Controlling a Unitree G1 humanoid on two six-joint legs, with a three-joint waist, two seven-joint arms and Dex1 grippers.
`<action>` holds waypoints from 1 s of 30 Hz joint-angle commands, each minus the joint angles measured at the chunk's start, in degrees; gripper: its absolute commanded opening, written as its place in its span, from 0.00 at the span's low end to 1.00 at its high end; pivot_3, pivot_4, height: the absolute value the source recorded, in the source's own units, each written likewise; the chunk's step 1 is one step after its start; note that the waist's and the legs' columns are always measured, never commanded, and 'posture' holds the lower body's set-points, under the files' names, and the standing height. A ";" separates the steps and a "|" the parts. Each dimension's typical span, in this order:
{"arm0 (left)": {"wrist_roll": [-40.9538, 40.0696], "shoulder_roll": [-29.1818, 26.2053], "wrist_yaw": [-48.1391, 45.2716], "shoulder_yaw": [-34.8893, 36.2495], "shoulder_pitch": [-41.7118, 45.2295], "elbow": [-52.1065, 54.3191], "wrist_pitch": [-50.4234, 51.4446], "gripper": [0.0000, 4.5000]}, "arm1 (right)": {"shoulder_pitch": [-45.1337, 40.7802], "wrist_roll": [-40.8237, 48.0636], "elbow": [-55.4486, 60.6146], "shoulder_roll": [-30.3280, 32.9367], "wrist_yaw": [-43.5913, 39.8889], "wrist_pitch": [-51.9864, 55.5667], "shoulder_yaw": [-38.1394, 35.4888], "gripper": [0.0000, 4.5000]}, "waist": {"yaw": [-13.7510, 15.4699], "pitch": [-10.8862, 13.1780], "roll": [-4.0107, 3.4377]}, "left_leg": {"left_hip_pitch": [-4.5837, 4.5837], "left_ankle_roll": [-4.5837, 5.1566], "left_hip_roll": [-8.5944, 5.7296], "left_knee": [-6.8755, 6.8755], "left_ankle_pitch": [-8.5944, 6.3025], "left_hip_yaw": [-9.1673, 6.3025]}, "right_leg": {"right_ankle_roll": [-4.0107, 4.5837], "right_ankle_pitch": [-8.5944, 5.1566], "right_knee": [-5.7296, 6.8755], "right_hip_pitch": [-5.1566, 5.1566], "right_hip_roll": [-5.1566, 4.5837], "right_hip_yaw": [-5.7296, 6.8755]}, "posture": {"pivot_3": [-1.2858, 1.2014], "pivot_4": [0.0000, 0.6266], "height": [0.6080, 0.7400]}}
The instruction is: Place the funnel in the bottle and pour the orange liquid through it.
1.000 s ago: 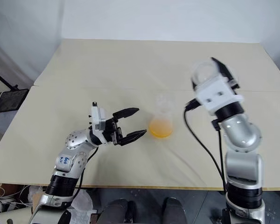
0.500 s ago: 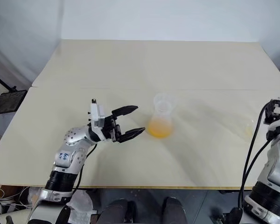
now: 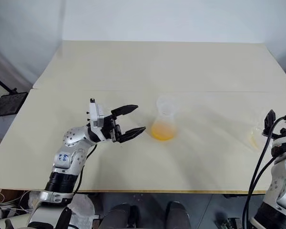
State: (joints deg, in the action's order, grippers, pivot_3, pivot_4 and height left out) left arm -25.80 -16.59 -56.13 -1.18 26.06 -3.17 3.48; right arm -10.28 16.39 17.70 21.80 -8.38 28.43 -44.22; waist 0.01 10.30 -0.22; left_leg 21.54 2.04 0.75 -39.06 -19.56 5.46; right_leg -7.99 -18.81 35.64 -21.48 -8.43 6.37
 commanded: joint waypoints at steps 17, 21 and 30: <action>-0.03 -2.57 -2.63 1.09 1.17 -1.36 -1.29 1.00 | 0.37 12.22 5.24 17.18 -15.87 -10.85 1.02 0.99 | -0.22 0.02 -0.03 | -0.06 0.01 0.05 0.03 0.00 0.08 | 0.00 0.00 -0.05 0.00 0.06 -0.07 | 0.52 0.24 1.00; -0.03 -5.83 -3.63 1.32 -0.19 -0.70 0.52 1.00 | 3.41 16.48 4.60 19.80 -28.11 -12.07 6.67 0.99 | -0.01 0.03 -0.01 | -0.07 0.01 0.06 0.04 0.00 0.07 | 0.00 0.00 -0.06 0.02 0.06 -0.06 | 0.52 0.24 1.00; -0.15 -14.57 -2.73 4.17 -6.32 4.89 5.16 1.00 | 18.83 20.88 7.19 21.87 -50.16 -14.68 12.14 0.99 | 1.48 0.08 0.08 | -0.02 0.07 0.00 0.00 -0.03 -0.04 | -0.01 0.01 -0.12 0.09 -0.04 0.01 | 0.52 0.24 1.00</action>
State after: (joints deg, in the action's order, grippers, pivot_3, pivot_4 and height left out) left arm -25.41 -30.02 -59.01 1.51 20.68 -1.74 8.03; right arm 6.81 37.73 23.04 42.63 -54.89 16.55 -31.52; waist 1.49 10.38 -0.14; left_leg 21.52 2.11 0.75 -39.07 -19.60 5.41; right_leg -8.00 -18.80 35.51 -21.38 -8.47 6.38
